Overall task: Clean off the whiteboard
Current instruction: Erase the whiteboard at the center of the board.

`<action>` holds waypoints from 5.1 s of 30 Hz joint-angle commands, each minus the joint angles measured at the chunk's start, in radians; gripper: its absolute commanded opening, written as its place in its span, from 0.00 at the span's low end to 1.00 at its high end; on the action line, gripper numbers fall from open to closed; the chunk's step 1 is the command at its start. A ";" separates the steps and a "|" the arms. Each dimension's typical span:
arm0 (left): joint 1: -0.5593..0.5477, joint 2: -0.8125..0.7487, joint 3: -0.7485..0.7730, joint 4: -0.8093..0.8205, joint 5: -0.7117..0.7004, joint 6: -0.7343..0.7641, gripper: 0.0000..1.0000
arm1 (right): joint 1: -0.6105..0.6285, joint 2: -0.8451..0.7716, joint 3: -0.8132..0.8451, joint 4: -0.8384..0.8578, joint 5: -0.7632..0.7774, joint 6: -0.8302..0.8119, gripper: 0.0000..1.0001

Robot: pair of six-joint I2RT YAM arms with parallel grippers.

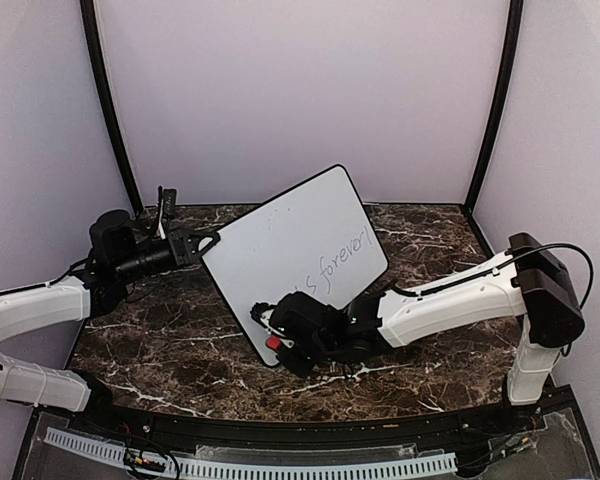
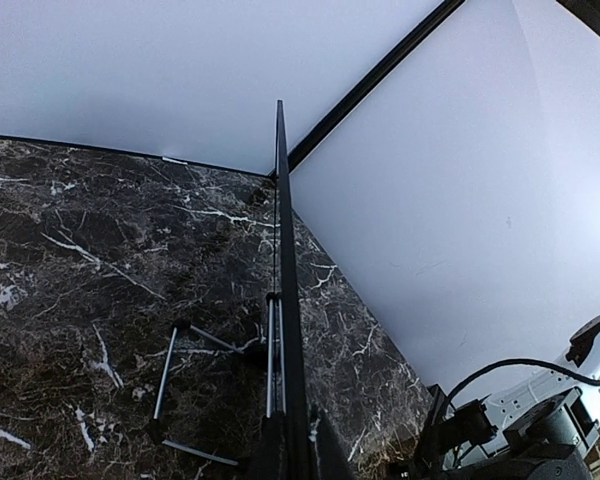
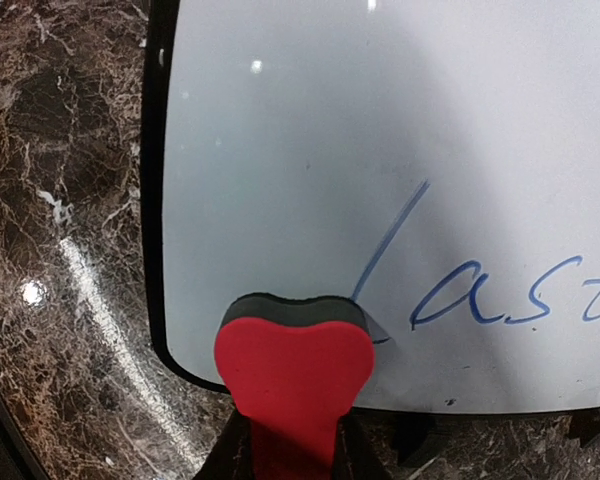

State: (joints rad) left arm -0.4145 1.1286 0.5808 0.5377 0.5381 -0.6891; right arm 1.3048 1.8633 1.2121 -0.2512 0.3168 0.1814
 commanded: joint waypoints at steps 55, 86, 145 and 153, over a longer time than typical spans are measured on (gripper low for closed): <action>-0.014 -0.063 0.022 0.093 0.013 -0.038 0.00 | -0.068 0.043 0.173 -0.029 0.015 -0.093 0.17; -0.014 -0.064 0.022 0.091 0.010 -0.038 0.00 | 0.002 0.018 0.050 -0.027 0.047 -0.046 0.17; -0.014 -0.060 0.022 0.097 0.019 -0.042 0.00 | -0.229 -0.021 0.055 0.071 -0.095 -0.112 0.17; -0.014 -0.058 0.022 0.099 0.023 -0.045 0.00 | -0.219 -0.095 -0.102 0.087 -0.106 -0.044 0.17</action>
State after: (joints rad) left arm -0.4152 1.1175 0.5808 0.5232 0.4999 -0.6926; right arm 1.0901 1.7908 1.1904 -0.1776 0.2100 0.0963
